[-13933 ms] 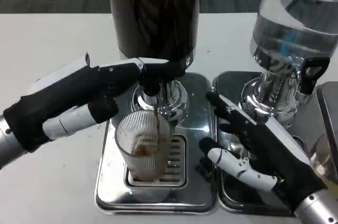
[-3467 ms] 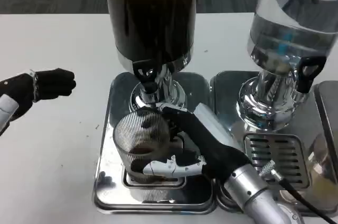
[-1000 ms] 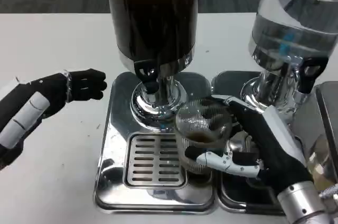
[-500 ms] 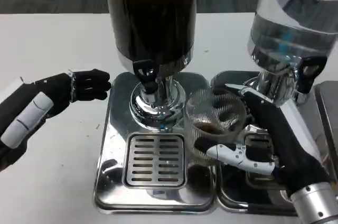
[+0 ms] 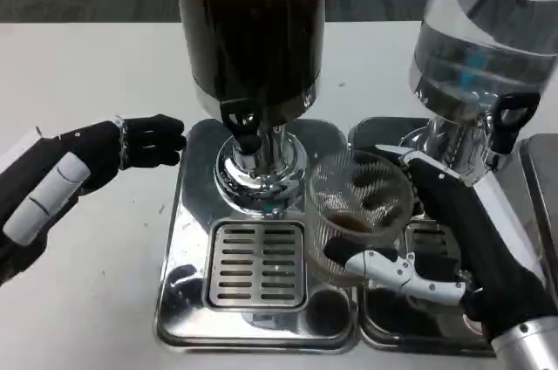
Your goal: Grasp the cup under the faucet to collect the drink, then remove the cup.
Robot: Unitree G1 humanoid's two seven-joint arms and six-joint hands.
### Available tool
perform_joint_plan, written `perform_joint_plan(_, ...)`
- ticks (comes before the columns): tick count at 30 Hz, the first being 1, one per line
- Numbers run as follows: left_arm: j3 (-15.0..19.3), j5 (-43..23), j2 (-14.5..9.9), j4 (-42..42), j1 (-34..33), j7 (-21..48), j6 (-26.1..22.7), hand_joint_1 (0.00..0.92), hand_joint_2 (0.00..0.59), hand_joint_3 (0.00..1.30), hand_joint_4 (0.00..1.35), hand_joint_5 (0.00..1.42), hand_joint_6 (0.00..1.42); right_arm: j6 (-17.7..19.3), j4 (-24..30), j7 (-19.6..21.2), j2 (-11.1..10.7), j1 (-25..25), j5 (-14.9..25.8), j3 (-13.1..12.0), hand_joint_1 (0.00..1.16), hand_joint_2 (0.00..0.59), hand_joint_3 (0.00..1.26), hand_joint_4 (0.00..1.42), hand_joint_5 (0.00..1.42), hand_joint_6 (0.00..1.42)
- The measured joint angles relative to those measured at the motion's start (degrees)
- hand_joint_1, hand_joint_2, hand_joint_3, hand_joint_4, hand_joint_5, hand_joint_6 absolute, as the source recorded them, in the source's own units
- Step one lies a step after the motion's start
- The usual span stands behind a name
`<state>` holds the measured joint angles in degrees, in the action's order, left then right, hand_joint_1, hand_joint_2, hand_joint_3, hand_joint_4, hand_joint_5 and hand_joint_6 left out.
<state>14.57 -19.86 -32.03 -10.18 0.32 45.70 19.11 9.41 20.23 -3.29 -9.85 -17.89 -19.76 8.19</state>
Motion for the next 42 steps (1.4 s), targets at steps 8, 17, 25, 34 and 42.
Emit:
perform_joint_plan(8,0.0,-0.15,0.2,0.88,0.0,0.42,-0.04,0.0,0.141,0.33,0.29,0.31,0.23,-0.7,1.21,-1.81,-0.16,-0.87,0.92,0.29,0.71,0.24,0.46,0.52,0.62,0.65)
perform_joint_plan(17,0.0,-0.93,1.12,3.69,2.51,0.41,-1.03,0.0,0.141,0.33,0.29,0.31,0.23,-0.91,2.47,-2.34,-0.09,-0.93,1.07,1.21,0.7,0.246,0.46,0.53,0.62,0.65)
perform_joint_plan(25,-0.02,-2.04,1.63,7.39,5.12,0.41,-2.31,0.0,0.141,0.33,0.29,0.31,0.23,-1.76,4.43,-3.73,-0.66,-2.66,1.37,1.66,0.7,0.24,0.48,0.53,0.62,0.65)
perform_joint_plan(34,-1.33,-2.61,3.17,12.03,7.53,0.54,-4.39,0.0,0.142,0.33,0.29,0.32,0.23,-1.78,7.37,-3.79,-0.35,-6.11,1.31,2.26,0.71,0.243,0.49,0.53,0.63,0.65)
perform_joint_plan(42,-2.61,-5.01,3.86,17.43,10.9,1.44,-7.47,0.0,0.142,0.33,0.29,0.32,0.23,-1.7,8.58,-3.8,-0.45,-7.52,1.46,1.89,0.72,0.244,0.49,0.54,0.63,0.66)
